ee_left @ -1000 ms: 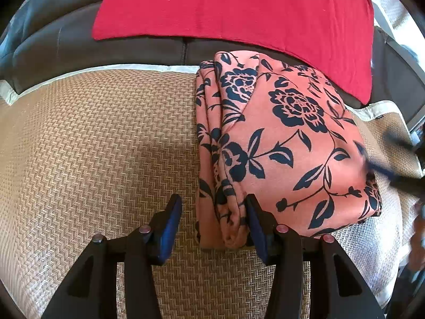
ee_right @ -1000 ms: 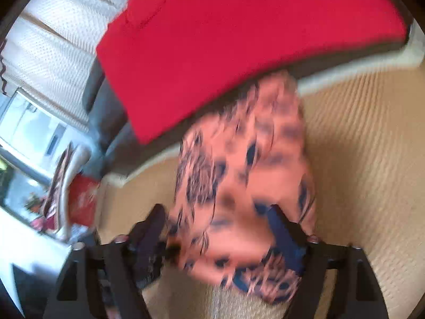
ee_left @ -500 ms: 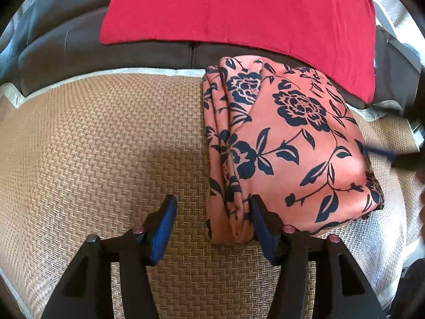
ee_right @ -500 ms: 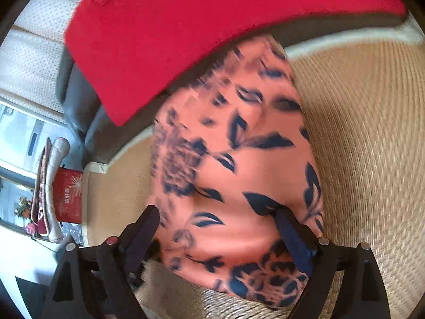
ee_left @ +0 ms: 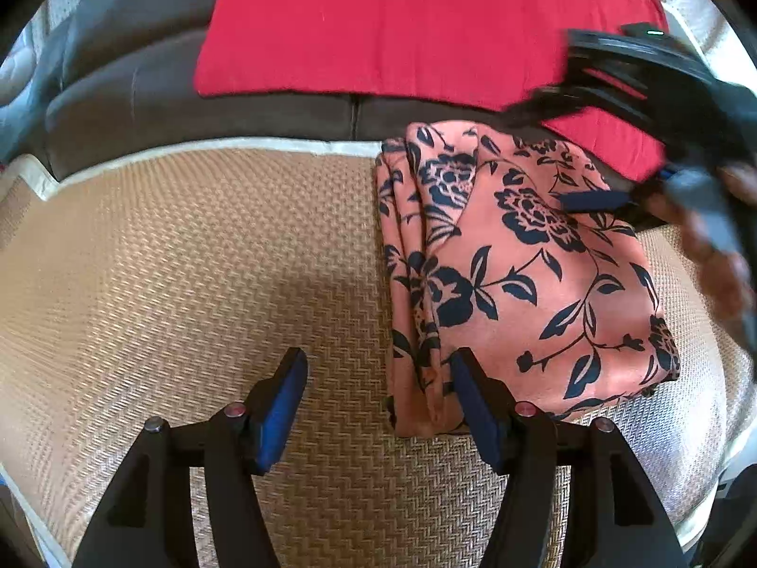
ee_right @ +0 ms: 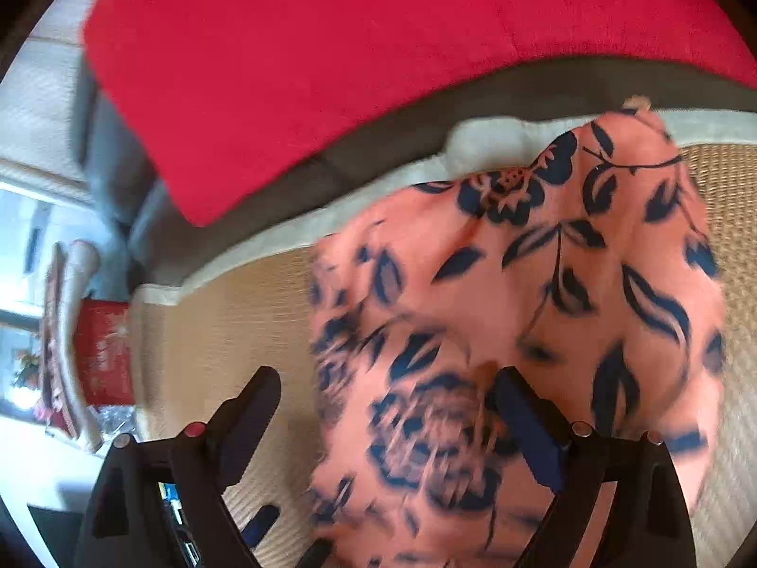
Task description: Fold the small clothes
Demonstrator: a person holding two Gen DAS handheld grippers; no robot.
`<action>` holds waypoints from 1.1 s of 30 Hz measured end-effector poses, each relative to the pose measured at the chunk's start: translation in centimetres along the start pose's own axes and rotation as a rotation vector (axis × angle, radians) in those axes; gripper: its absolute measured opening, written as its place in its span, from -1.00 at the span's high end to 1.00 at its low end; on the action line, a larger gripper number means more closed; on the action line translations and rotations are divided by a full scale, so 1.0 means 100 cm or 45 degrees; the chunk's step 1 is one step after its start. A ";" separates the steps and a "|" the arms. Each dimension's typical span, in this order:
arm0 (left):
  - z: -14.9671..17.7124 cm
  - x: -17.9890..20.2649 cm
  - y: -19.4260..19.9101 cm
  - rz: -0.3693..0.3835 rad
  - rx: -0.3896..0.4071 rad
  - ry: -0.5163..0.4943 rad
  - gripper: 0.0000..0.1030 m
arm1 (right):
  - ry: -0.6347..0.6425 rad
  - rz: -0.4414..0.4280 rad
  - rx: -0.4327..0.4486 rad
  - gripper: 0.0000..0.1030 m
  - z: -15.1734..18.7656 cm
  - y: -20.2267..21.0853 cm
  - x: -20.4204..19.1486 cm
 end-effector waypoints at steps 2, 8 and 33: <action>0.000 0.001 0.008 -0.003 0.020 -0.004 -0.27 | 0.053 0.003 0.050 -0.81 0.019 0.024 -0.003; 0.009 0.003 0.039 -0.005 0.083 0.026 -0.42 | 0.164 0.191 0.250 -0.81 0.108 0.097 0.015; 0.014 0.040 0.112 -0.070 0.239 -0.024 -0.67 | 0.445 0.696 0.695 -0.99 0.215 0.182 -0.005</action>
Point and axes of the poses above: each gripper's, at about its wrist camera, not at the fingertips, and y roughly against the way its jaws point, x to its right, z to its underside, the point moved 4 cm from there along -y, roughly the way its jaws point, and after that the axes turned 2 degrees about y, right-handed, at the moved point
